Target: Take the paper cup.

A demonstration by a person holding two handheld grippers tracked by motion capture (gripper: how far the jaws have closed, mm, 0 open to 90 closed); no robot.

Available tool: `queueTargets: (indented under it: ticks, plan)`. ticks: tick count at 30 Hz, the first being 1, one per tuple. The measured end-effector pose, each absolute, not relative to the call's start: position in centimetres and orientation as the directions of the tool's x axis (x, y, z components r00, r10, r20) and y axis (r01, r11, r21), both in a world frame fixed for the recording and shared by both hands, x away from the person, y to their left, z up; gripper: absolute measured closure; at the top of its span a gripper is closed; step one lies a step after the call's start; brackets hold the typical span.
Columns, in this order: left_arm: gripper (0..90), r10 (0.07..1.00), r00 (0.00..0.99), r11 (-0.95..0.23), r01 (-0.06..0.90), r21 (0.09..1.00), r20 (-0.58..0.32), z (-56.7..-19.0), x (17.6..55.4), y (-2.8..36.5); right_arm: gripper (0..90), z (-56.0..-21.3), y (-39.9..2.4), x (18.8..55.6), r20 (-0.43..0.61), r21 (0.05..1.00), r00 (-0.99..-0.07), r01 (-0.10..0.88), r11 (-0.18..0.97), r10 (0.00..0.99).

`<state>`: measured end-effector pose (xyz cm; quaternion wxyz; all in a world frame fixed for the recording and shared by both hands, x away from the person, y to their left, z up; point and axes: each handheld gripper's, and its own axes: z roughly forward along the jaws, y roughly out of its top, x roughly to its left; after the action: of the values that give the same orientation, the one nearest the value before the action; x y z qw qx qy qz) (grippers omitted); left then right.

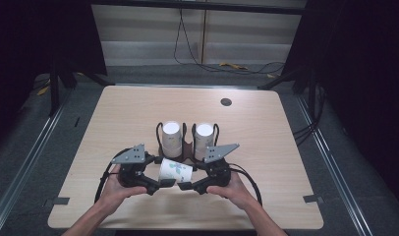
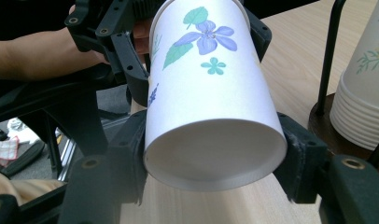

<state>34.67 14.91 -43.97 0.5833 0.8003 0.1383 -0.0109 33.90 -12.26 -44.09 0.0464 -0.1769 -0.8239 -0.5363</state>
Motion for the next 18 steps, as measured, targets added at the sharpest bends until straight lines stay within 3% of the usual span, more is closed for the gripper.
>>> queueTargets:
  ticks: [18]
  plan:
    - [25.7, 0.213, 0.965, -0.273, 0.208, 0.939, -0.152, -44.50, 34.26, 14.87, 28.8, -44.43, -12.00, 34.16, 0.256, 0.837, -0.928, 0.353, 0.418, 0.271]
